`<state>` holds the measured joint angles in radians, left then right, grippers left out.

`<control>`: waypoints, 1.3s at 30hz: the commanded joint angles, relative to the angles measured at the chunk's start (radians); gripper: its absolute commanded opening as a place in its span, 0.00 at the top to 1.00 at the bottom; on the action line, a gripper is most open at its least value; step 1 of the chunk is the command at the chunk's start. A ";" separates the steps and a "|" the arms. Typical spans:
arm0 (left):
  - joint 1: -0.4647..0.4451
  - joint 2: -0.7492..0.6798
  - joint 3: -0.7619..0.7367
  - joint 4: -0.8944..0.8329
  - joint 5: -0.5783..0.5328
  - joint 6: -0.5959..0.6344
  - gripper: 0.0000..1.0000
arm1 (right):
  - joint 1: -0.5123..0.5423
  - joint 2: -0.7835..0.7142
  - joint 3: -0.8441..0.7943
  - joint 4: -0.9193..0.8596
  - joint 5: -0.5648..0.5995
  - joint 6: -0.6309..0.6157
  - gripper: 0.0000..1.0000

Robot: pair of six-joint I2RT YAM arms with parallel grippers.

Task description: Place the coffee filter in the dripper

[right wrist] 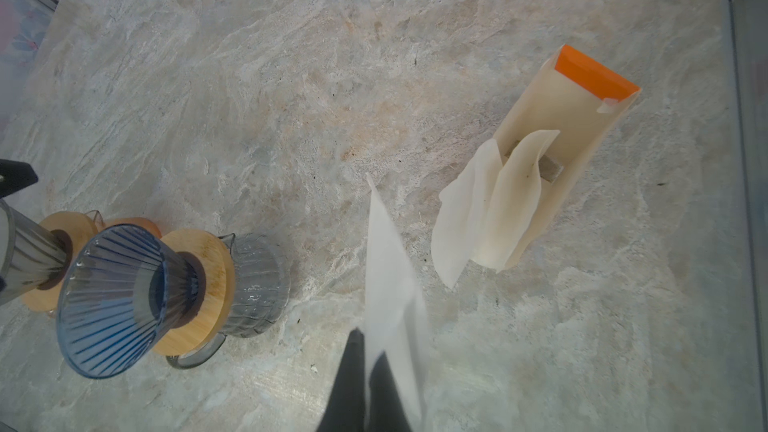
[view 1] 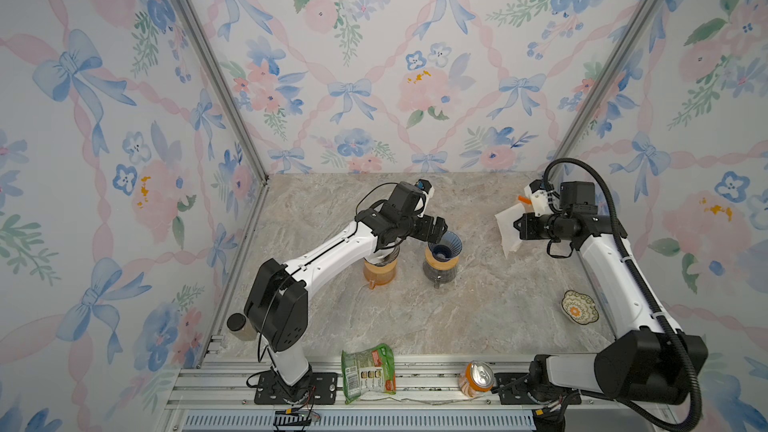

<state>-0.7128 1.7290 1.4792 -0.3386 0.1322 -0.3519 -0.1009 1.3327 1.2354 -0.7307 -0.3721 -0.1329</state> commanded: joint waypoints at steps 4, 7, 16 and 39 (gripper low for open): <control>0.005 -0.040 -0.019 0.003 0.020 0.028 0.02 | -0.060 -0.011 -0.077 0.042 -0.128 -0.240 1.00; 0.006 -0.046 -0.026 0.003 0.018 0.028 0.02 | -0.098 0.031 -0.075 0.043 -0.124 -0.259 1.00; 0.007 -0.046 -0.035 0.004 0.013 0.022 0.02 | -0.117 0.113 -0.088 0.066 -0.062 -0.381 1.00; 0.007 -0.018 -0.008 0.003 0.020 0.010 0.02 | -0.111 0.156 -0.109 0.337 0.177 -0.434 1.00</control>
<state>-0.7124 1.7138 1.4555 -0.3386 0.1402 -0.3443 -0.2150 1.5394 1.1343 -0.4557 -0.2283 -0.5758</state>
